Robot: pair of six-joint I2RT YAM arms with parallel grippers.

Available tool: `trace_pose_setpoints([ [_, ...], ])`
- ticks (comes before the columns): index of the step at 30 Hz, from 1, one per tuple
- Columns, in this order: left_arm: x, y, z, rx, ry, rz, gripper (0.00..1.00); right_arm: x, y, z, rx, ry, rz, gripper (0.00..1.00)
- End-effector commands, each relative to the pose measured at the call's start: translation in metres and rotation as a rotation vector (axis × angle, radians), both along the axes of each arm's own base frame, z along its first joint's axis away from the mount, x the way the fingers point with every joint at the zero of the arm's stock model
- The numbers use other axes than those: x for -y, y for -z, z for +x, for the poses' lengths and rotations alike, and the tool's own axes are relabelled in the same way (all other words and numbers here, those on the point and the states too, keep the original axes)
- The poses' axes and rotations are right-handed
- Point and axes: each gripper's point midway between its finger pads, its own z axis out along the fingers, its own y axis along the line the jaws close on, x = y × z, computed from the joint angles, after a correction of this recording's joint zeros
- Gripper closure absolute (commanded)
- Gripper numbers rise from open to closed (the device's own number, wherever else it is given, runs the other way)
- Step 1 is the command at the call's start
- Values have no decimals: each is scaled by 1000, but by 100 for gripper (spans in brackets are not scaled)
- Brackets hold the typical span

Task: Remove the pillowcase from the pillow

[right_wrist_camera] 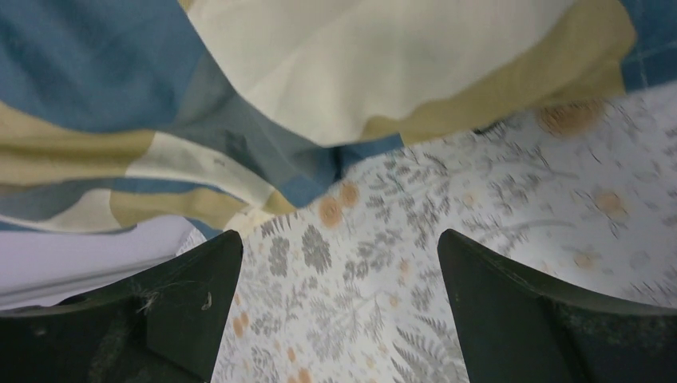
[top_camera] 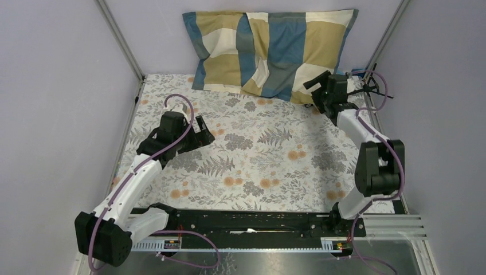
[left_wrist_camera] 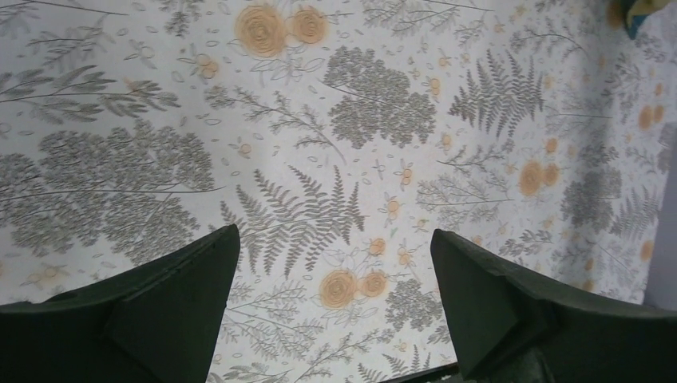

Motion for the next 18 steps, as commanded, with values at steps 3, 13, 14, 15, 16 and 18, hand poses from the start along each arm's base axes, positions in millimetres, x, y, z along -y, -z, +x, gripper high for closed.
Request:
trace_pose_setpoints([
  [3, 29, -25, 11, 26, 91, -111, 1, 9, -22, 75, 91, 101, 11, 0],
  [13, 25, -35, 21, 68, 101, -63, 1, 16, 1, 139, 68, 166, -21, 0],
  [14, 25, -36, 23, 71, 103, -61, 1, 16, 4, 142, 59, 170, -25, 3],
  [15, 24, -36, 23, 71, 102, -56, 1, 16, 8, 145, 54, 170, -28, 8],
  [16, 24, -36, 24, 71, 98, -52, 1, 14, 9, 148, 55, 165, -27, 20],
  [18, 22, -34, 25, 70, 90, -45, 1, 11, 8, 154, 62, 146, -27, 44],
])
